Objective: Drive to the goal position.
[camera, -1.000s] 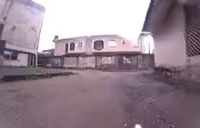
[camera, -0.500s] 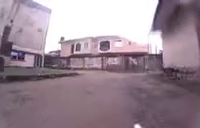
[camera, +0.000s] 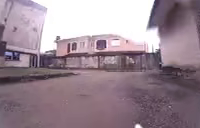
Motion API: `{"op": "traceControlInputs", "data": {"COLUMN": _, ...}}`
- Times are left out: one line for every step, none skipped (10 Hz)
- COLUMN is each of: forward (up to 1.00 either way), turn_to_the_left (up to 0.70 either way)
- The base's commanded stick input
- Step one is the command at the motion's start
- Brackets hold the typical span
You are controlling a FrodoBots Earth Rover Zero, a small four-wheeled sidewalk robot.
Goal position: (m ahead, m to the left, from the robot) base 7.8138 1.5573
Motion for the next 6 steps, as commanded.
{"op": "traceControlInputs", "data": {"forward": 0.50, "turn_to_the_left": 0.23}}
{"op": "traceControlInputs", "data": {"forward": 0.50, "turn_to_the_left": 0.23}}
{"op": "traceControlInputs", "data": {"forward": 0.50, "turn_to_the_left": 0.23}}
{"op": "traceControlInputs", "data": {"forward": 0.50, "turn_to_the_left": 0.23}}
{"op": "traceControlInputs", "data": {"forward": 0.50, "turn_to_the_left": 0.23}}
{"op": "traceControlInputs", "data": {"forward": 0.50, "turn_to_the_left": 0.23}}
